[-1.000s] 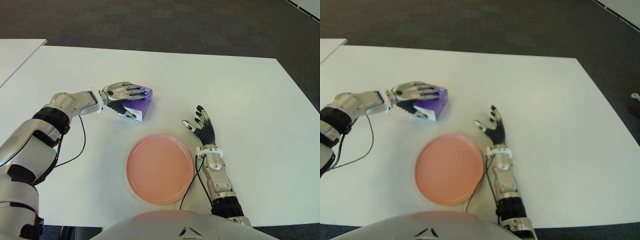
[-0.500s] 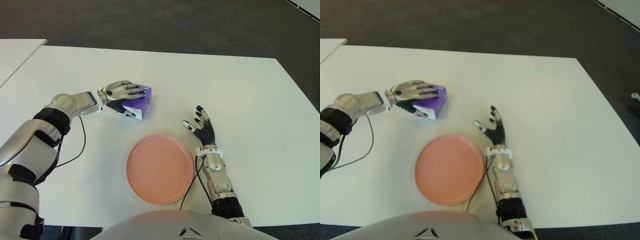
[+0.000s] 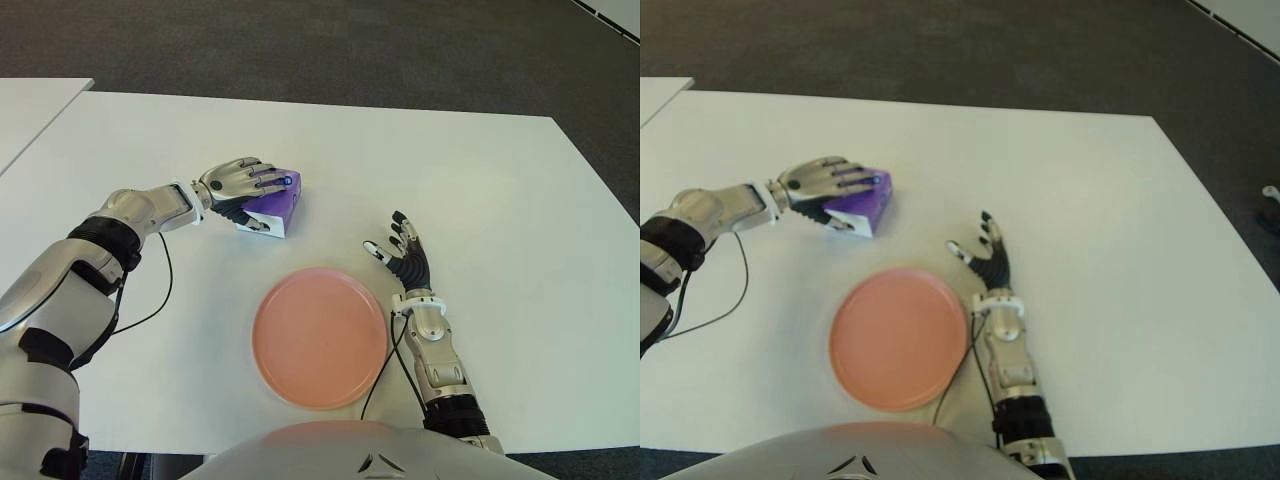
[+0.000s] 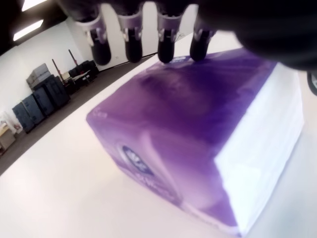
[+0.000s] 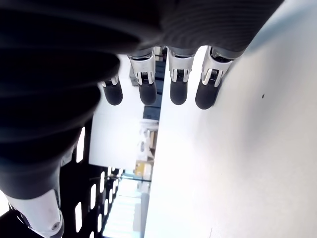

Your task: Put the tissue paper into the plate.

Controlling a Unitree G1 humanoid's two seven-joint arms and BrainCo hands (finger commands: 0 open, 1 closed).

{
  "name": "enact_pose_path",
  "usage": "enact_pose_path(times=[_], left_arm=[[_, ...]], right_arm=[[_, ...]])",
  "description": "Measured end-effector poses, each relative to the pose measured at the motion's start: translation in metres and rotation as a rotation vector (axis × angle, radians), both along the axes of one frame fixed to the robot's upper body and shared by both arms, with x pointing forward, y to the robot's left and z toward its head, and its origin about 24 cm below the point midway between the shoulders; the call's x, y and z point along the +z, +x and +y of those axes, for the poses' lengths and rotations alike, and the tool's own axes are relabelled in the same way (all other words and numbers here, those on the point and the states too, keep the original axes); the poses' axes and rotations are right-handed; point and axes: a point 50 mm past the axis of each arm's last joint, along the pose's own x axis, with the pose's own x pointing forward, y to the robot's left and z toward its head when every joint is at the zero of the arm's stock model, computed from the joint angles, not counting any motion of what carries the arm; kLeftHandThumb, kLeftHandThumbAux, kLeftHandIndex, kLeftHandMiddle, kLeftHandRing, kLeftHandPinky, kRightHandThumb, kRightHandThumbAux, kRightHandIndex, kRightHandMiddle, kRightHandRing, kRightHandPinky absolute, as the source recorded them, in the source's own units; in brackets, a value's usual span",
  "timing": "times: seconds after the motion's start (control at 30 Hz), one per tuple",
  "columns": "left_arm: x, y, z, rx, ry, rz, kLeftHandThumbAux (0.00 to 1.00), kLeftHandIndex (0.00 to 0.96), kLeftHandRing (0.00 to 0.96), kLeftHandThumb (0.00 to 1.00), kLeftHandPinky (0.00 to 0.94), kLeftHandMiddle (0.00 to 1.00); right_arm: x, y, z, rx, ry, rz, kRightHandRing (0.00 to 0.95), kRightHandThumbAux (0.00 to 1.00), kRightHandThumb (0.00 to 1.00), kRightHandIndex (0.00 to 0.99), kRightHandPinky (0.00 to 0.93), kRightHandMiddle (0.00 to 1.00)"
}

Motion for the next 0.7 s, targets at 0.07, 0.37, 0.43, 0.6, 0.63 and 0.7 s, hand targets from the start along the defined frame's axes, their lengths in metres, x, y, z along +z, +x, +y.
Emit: enact_pose_path(times=[0.07, 0.37, 0.43, 0.6, 0.63, 0.7], left_arm=[[-0.004, 0.000, -0.001, -0.001, 0.001, -0.016, 0.100, 0.000, 0.000, 0.349, 0.000, 0.000], [-0.040, -0.004, -0.011, 0.025, -0.009, -0.144, 0.165, 0.000, 0.000, 0.344, 0.000, 0.000], [-0.046, -0.006, -0.014, 0.024, -0.017, -0.172, 0.206, 0.000, 0.000, 0.343, 0.000, 0.000], [-0.051, -0.008, -0.017, 0.007, -0.027, -0.214, 0.264, 0.000, 0.000, 0.342, 0.000, 0.000], [-0.052, -0.008, -0.017, 0.006, -0.025, -0.219, 0.270, 0.000, 0.000, 0.341, 0.000, 0.000], [-0.052, -0.008, -0.017, 0.006, -0.026, -0.226, 0.291, 0.000, 0.000, 0.339, 0.000, 0.000]], right_arm=[[0.000, 0.000, 0.000, -0.001, 0.001, 0.003, 0.069, 0.700, 0.207, 0.000, 0.116, 0.046], [0.000, 0.000, 0.001, -0.002, 0.006, 0.005, 0.076, 0.707, 0.202, 0.000, 0.119, 0.050], [0.000, 0.000, 0.001, -0.002, 0.006, 0.006, 0.073, 0.707, 0.198, 0.000, 0.116, 0.048], [0.000, 0.000, 0.001, -0.001, 0.006, 0.006, 0.071, 0.705, 0.193, 0.000, 0.111, 0.046], [0.000, -0.001, 0.001, -0.001, 0.006, 0.006, 0.070, 0.705, 0.193, 0.000, 0.110, 0.045], [0.000, -0.001, 0.001, 0.000, 0.005, 0.006, 0.069, 0.704, 0.191, 0.000, 0.108, 0.044]])
